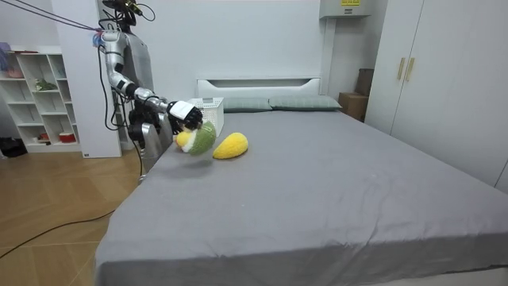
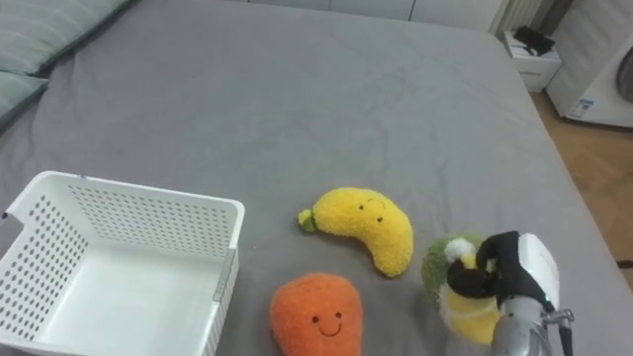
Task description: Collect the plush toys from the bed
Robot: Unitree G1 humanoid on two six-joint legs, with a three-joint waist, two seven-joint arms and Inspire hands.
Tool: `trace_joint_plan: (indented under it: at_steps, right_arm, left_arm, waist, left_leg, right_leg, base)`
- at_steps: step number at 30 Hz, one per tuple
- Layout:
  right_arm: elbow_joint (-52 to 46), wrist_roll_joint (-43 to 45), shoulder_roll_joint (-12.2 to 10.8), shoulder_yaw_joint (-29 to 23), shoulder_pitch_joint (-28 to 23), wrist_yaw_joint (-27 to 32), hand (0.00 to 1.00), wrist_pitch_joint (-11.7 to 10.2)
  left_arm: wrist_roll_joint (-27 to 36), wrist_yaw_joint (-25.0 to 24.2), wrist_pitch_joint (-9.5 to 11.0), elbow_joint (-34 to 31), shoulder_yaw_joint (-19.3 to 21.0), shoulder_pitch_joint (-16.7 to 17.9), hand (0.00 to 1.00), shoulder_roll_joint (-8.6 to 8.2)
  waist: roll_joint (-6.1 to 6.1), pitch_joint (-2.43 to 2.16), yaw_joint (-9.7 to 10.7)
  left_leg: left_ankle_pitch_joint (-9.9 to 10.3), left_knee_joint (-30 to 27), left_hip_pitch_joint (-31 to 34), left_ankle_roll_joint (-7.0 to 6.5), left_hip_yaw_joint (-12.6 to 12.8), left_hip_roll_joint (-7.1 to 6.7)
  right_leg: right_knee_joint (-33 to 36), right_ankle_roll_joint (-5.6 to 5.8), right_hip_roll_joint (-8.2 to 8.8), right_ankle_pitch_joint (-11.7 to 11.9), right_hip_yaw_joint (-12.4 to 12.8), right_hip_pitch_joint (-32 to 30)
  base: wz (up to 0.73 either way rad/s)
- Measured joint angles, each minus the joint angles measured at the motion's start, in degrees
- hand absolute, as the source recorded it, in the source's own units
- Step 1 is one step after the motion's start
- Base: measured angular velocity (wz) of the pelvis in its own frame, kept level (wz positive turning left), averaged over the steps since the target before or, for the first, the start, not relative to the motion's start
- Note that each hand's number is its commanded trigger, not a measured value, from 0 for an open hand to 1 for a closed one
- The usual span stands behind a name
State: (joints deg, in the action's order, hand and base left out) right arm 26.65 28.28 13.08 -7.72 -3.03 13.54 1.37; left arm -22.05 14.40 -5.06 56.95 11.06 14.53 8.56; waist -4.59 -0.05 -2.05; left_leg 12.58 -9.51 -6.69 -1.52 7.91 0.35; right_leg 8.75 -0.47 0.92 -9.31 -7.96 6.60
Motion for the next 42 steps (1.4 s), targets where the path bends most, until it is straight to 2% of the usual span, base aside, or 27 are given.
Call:
trace_joint_plan:
  at_steps: [6, 17, 22, 25, 29, 34, 39, 42]
  right_arm:
    - [-9.93, -0.02, 0.01, -0.21, -0.35, 0.09, 1.00, -0.10]
    - [-21.79, 0.51, 0.02, -0.14, -0.16, 0.06, 1.00, -0.06]
    - [-22.93, -1.01, 0.02, -0.05, 1.94, -0.27, 1.00, 0.02]
    - [-22.96, -1.02, 0.23, 1.76, 5.29, -1.62, 1.00, 1.25]
    - [-23.02, -1.03, 0.28, 4.59, 7.99, -2.72, 1.00, 1.32]
    - [-25.45, -1.85, 0.30, 7.05, 8.33, -4.02, 1.00, 2.57]
    - [-27.90, -2.26, 0.62, 9.32, 9.57, -4.41, 1.00, 2.43]
    - [-27.91, -2.26, 0.70, 10.38, 10.83, -5.06, 1.00, 2.44]
  left_arm:
    - [-0.05, 0.99, 0.55, 0.26, 0.03, 0.21, 0.00, -0.11]
    - [-0.04, 1.44, 1.26, 0.30, 0.02, -0.03, 0.00, -0.15]
    - [-0.04, 1.64, 1.26, 0.35, -0.09, -0.52, 0.00, -0.37]
    - [-0.07, 2.16, 1.07, 0.41, -0.37, -0.45, 0.00, -0.35]
    - [-0.04, 2.95, 0.14, 0.36, -2.37, -0.59, 0.00, -0.32]
    - [-0.14, 2.77, -0.03, 0.39, -2.40, -1.56, 0.00, -0.36]
    - [-0.16, 2.41, 0.01, 0.38, -2.40, -2.23, 0.00, -0.35]
    - [-0.26, 2.42, 0.11, 0.35, -2.38, -2.53, 0.00, -0.36]
  waist:
    - [-0.21, 0.28, 0.14]
    - [-0.43, 0.08, -0.58]
    - [-0.45, 0.00, -1.57]
    - [-0.53, -0.01, -1.64]
    - [-0.51, -0.03, -1.83]
    - [-0.57, -0.02, -3.34]
    - [-0.87, 0.05, -4.85]
    - [-1.16, -0.01, -5.28]
  left_leg:
    - [0.00, 0.07, 0.08, 0.00, 0.10, 0.02]
    - [0.00, 0.00, 0.52, 0.00, 0.09, 0.09]
    - [-0.10, -0.05, 0.30, -0.01, 0.05, 0.05]
    - [-0.11, 0.02, 0.50, -0.01, -0.16, 0.05]
    - [-0.12, -0.18, 0.61, -0.03, -0.61, -0.02]
    - [-0.16, -0.12, 0.75, -0.10, -0.86, -0.11]
    - [-0.34, -0.10, 1.35, -0.19, -1.11, -0.22]
    - [-0.55, -0.19, 2.11, -0.22, -2.21, -0.43]
  right_leg:
    - [0.04, 0.00, -0.01, 0.00, -0.02, -0.11]
    - [0.44, -0.01, -0.01, 0.01, -0.07, -0.61]
    - [0.84, -0.01, 0.02, 0.01, -0.10, -0.66]
    - [0.92, -0.02, 0.05, 0.01, -0.34, -0.68]
    - [0.94, -0.02, 0.18, 0.01, -1.11, -0.43]
    - [0.93, -0.01, 0.31, 0.01, -1.62, -0.39]
    - [0.97, 0.00, 0.45, 0.02, -1.99, -0.93]
    - [0.87, 0.00, 0.64, 0.02, -3.26, -1.08]
  base:
    - [0.00]
    - [0.00]
    - [0.00]
    - [0.02]
    - [0.06]
    - [0.03]
    - [0.01]
    - [0.17]
